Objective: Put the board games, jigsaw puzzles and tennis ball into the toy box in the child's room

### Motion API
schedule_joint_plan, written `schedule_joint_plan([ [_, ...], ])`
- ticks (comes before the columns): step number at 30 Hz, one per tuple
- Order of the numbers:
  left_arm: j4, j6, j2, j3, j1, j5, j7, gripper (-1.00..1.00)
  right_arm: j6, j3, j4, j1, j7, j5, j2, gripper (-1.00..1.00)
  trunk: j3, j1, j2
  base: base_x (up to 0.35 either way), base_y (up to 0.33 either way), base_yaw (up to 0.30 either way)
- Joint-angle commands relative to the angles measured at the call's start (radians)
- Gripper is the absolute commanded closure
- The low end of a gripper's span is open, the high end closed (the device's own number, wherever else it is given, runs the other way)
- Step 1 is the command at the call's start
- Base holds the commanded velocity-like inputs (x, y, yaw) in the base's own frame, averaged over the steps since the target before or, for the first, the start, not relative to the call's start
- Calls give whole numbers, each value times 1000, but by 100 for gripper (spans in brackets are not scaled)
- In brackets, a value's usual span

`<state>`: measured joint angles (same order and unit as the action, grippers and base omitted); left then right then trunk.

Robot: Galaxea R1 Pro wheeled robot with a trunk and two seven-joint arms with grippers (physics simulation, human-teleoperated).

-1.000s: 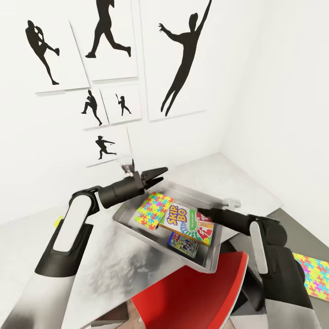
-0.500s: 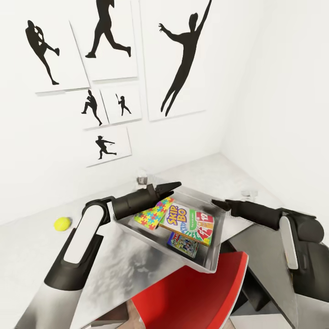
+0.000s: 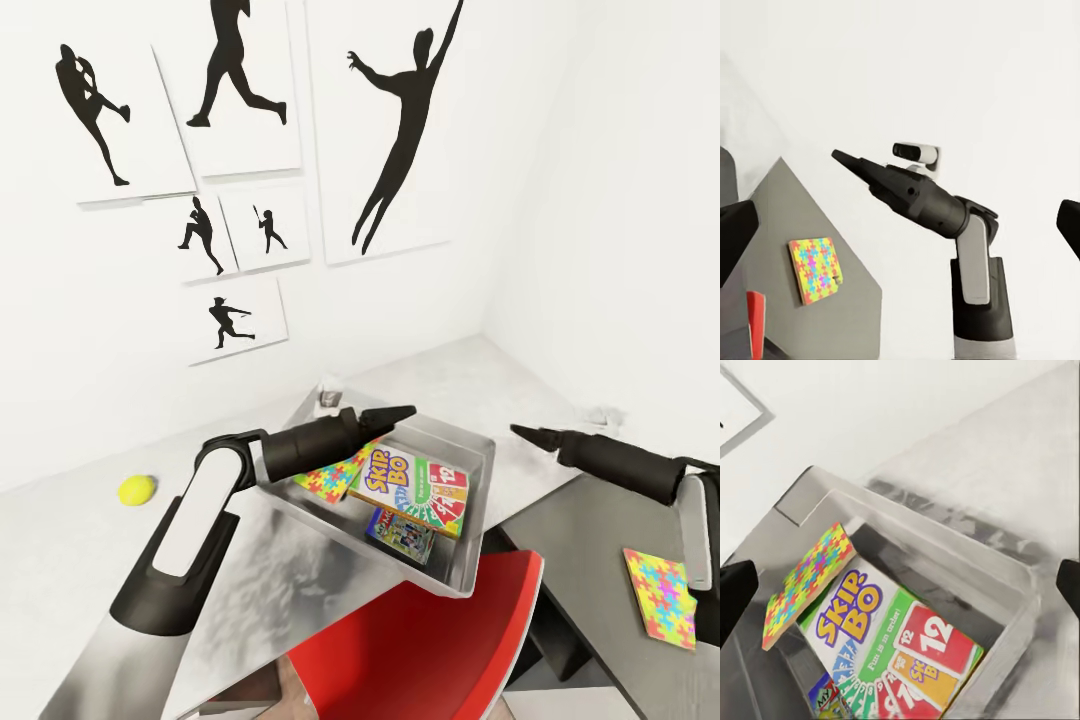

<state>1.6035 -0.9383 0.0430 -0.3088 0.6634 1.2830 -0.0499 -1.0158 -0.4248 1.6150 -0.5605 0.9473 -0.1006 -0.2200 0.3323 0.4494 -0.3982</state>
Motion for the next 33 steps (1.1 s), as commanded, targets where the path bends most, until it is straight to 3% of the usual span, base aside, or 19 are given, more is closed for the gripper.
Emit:
schedule_joint_plan([
  [1,0,-4,1,-1,1,-5,1,-100,-14,-36,0,11,2,-9,-16,-100,2,1,-2,0,0,0],
  [2,0,-4,1,-1,1,-5,1,-100,-14,-36,0,11,2,-9,-16,-100,2,1,-2,0,0,0],
  [7,0,-2,4,-5,0,-5,9,-100,-28,-185,0,99,11,-9,-71,-100,2,1,-2,0,0,-4],
  [13,1,0,8,-8,-1,-5,10,-100,-29,-246,0,141,29,-9,-87,-100,1,1,-2,0,0,-67],
  [18,1,4,20,-28,0,-5,18,-100,-31,-312,0,166,95,-8,-100,-100,-1,1,-2,0,0,-177],
  [23,1,5,25,-45,2,-7,22,-100,-31,-339,0,173,140,-2,-109,-100,-4,1,-2,0,0,-226],
  [33,0,8,28,-58,4,-10,25,-100,-31,-339,-1,176,166,3,-107,-100,-12,1,-2,0,0,-251],
])
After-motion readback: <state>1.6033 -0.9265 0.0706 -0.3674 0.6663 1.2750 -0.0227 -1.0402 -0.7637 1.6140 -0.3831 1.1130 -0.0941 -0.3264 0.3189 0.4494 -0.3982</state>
